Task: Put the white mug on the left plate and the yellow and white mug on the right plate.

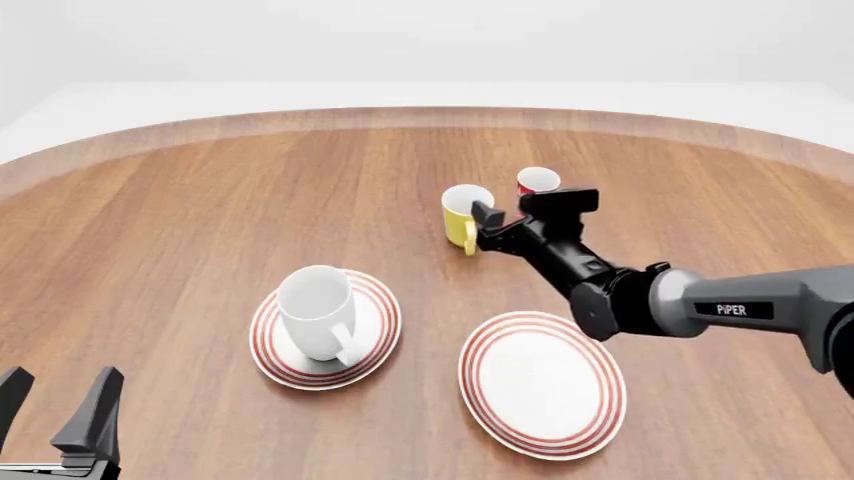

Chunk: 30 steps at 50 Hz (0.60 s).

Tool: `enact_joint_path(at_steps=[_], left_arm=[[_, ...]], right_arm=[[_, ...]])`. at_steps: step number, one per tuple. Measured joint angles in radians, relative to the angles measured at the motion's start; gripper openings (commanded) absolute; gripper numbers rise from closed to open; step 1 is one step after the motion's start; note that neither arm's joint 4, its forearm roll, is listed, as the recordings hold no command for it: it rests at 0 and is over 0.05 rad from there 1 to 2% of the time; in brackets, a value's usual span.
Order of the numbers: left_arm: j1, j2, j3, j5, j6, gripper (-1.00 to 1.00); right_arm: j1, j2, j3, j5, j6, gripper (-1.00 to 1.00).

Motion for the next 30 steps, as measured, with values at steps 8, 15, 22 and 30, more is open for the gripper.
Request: enact_joint_path(at_steps=[8, 15, 22, 30], left_arm=[[0.000, 0.000, 0.000, 0.000, 0.000, 1.00], [0.000, 0.000, 0.000, 0.000, 0.000, 1.00], [0.000, 0.000, 0.000, 0.000, 0.000, 1.00], [0.000, 0.000, 0.000, 0.000, 0.000, 1.00]], right_arm=[[0.002, 0.031, -0.025, 0.008, 0.003, 1.00], [0.005, 0.058, -0.050, 0.018, 0.005, 1.00], [0.009, 0.084, -0.073, 0.026, 0.008, 1.00], [0.011, 0.107, -0.098, 0.037, 0.009, 1.00]])
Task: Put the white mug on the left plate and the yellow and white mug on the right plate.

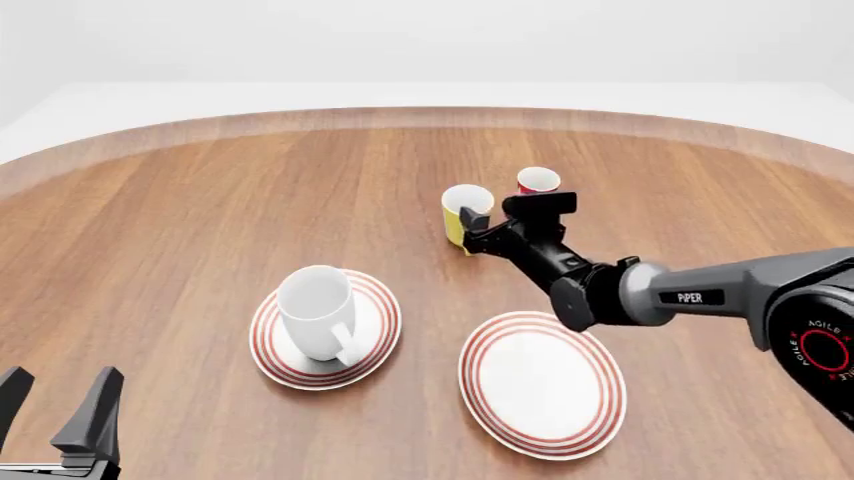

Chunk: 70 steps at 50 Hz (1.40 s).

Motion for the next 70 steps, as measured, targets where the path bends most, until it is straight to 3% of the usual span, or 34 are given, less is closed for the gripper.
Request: enact_joint_path(at_steps=[42, 70], left_arm=[[0.000, 0.000, 0.000, 0.000, 0.000, 1.00], [0.000, 0.000, 0.000, 0.000, 0.000, 1.00]], right_arm=[[-0.010, 0.093, -0.115, 0.080, -0.007, 1.00], [0.002, 0.134, -0.202, 0.190, 0.035, 1.00]])
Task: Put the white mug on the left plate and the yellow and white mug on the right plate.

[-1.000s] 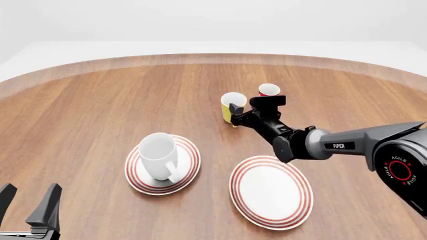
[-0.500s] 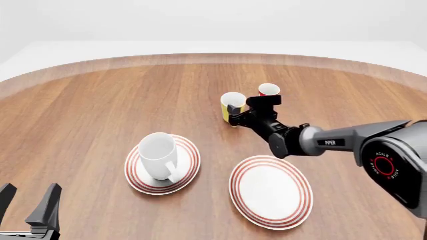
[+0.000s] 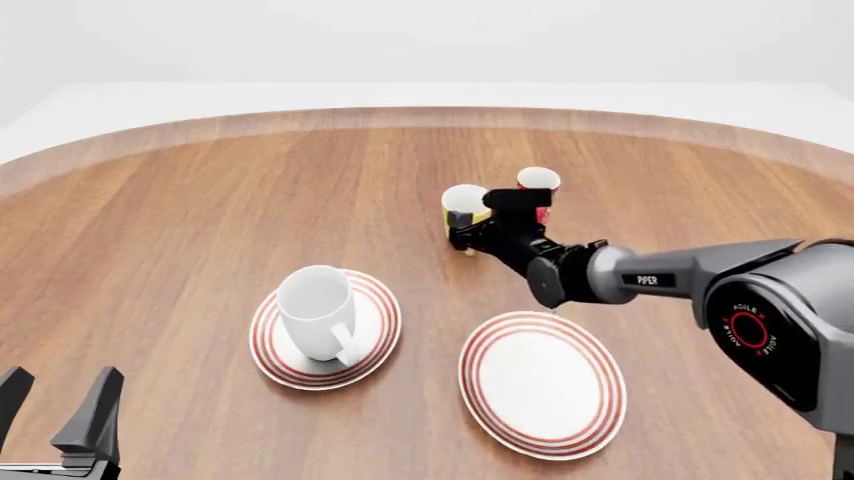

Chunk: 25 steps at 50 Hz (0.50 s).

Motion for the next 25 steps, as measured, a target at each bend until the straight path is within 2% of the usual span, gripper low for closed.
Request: enact_joint_path(at_steps=[25], left_arm=[[0.000, 0.000, 0.000, 0.000, 0.000, 1.00]], right_arm=[[-0.018, 0.006, -0.032, 0.068, 0.054, 1.00]])
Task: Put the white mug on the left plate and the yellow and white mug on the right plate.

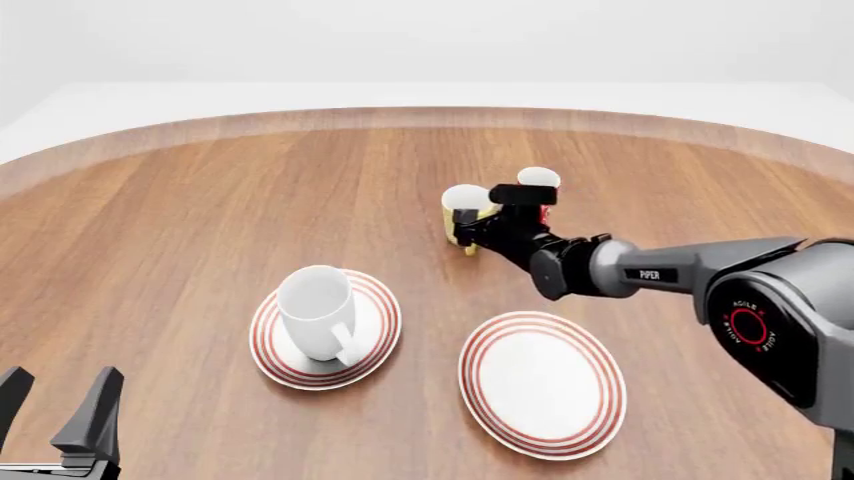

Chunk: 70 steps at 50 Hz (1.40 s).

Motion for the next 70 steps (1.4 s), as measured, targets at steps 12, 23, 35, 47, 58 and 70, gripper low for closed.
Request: enact_joint_path(at_steps=[12, 23, 35, 47, 58, 70], left_arm=[[0.000, 0.000, 0.000, 0.000, 0.000, 1.00], [0.000, 0.000, 0.000, 0.000, 0.000, 1.00], [0.000, 0.000, 0.000, 0.000, 0.000, 1.00], [0.000, 0.000, 0.000, 0.000, 0.000, 1.00], [0.000, 0.000, 0.000, 0.000, 0.000, 1.00], [0.000, 0.000, 0.000, 0.000, 0.000, 1.00]], right_arm=[[-0.009, 0.006, -0.005, 0.023, 0.021, 1.00], [-0.010, 0.017, -0.021, 0.051, 0.044, 1.00], [-0.006, 0.030, -0.045, 0.082, 0.064, 1.00], [-0.001, 0.048, -0.072, 0.111, 0.078, 1.00], [0.002, 0.068, -0.100, 0.138, 0.094, 1.00], [0.010, 0.091, -0.134, 0.172, 0.121, 1.00]])
